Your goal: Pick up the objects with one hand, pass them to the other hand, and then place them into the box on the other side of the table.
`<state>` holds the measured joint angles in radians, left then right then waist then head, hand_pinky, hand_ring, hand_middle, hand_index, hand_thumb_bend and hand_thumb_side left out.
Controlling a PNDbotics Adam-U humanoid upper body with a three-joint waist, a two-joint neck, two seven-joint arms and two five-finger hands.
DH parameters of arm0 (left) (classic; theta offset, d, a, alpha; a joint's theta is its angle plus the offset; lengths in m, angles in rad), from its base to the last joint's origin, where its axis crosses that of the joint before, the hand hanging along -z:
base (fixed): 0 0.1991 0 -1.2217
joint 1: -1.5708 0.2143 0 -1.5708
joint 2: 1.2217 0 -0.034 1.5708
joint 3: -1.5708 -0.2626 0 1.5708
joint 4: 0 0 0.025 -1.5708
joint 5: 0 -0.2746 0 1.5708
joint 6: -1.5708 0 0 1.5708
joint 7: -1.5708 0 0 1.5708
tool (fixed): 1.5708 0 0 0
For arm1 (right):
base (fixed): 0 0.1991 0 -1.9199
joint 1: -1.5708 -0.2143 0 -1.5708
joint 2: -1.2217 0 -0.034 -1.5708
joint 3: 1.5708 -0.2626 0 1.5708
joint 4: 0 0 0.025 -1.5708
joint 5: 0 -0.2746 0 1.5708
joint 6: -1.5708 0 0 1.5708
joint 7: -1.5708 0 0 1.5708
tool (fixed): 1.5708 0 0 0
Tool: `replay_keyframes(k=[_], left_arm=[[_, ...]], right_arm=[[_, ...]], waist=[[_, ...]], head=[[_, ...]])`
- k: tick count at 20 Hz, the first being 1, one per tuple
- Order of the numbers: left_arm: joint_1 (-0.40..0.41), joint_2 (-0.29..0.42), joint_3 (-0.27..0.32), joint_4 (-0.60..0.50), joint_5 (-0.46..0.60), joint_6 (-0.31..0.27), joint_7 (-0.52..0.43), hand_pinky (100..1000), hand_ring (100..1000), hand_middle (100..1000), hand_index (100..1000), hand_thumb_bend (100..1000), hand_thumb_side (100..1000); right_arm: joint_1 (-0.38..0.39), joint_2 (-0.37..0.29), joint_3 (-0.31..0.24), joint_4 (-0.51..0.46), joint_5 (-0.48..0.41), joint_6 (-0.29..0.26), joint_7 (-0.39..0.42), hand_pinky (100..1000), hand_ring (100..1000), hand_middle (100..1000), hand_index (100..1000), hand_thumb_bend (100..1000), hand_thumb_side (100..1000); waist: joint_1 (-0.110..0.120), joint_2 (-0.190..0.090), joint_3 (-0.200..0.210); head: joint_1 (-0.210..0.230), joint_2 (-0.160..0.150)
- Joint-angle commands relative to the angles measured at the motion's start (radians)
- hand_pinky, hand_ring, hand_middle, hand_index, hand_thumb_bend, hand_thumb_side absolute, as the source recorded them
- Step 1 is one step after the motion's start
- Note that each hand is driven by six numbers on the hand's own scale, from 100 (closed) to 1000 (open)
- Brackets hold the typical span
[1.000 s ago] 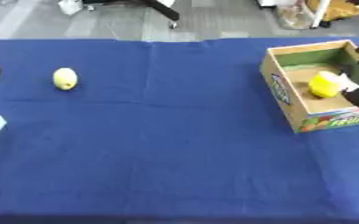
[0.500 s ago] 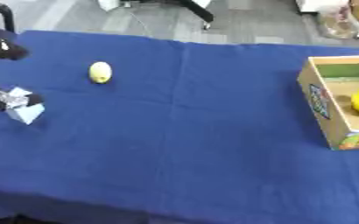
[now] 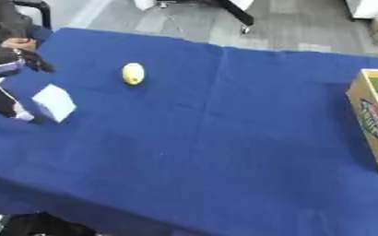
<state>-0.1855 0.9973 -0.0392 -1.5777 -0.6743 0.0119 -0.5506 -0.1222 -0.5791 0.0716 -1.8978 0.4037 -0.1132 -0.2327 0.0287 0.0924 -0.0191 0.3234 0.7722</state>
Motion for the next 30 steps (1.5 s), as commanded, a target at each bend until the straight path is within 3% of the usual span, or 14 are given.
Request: replay_keyframes(k=[1, 9, 17, 30], left_arm=[[-0.037, 0.036, -0.006, 0.068, -0.058, -0.017, -0.017, 905, 833, 788, 871, 701, 164], [-0.14, -0.017, -0.04, 0.259, -0.185, -0.05, 0.024, 902, 826, 774, 857, 624, 100], [-0.229, -0.079, -0.066, 0.396, -0.273, -0.082, 0.024, 911, 840, 804, 885, 624, 100], [-0.274, -0.134, -0.068, 0.482, -0.321, -0.098, 0.147, 908, 841, 819, 889, 572, 100]], right_arm=[[-0.004, -0.014, 0.0, -0.005, -0.009, -0.004, 0.008, 797, 530, 524, 729, 100, 353], [0.006, -0.003, 0.01, 0.01, -0.011, -0.008, 0.015, 798, 527, 521, 726, 100, 369], [0.01, 0.006, 0.015, 0.018, -0.017, -0.01, 0.018, 798, 525, 518, 719, 100, 378], [0.014, 0.017, 0.021, 0.026, -0.021, -0.013, 0.022, 798, 523, 515, 714, 100, 391]], waist=[[0.013, -0.026, -0.002], [0.012, -0.027, -0.012], [0.009, -0.027, -0.019], [0.003, -0.023, -0.023]], head=[[0.028, -0.002], [0.042, -0.002], [0.045, -0.002], [0.045, -0.002]])
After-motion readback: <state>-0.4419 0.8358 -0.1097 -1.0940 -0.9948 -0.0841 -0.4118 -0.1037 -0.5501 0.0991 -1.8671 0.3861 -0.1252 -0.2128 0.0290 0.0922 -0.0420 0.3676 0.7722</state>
